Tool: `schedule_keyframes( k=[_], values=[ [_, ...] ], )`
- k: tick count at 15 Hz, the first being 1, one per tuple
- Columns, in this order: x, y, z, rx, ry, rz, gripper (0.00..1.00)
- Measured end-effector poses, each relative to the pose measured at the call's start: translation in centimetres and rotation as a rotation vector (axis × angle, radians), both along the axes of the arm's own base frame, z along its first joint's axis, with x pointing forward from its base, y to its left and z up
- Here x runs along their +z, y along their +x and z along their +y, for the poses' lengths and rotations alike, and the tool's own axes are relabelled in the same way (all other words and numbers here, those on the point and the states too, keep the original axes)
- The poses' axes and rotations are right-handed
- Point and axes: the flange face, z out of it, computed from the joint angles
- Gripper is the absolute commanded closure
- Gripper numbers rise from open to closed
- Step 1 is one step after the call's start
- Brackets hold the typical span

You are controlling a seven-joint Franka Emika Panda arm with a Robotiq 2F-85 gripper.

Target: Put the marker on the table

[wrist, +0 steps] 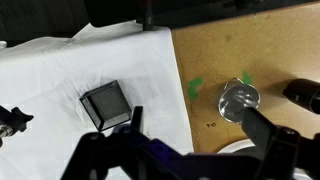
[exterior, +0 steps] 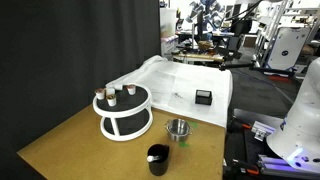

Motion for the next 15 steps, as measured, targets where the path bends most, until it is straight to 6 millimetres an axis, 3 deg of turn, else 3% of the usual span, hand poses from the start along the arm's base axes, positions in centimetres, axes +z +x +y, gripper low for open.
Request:
schedule_keyframes(
  k=[9, 12, 15],
  values=[
    [-0.2, 0.1, 0.3, -0.003, 0.011, 0.0, 0.0],
    [-1.8, 0.7, 3.1, -0.045, 0.08, 0.018, 0.0],
    [-4.6, 1.4, 7.9, -0.16, 0.201, 0.056, 0.0]
  ],
)
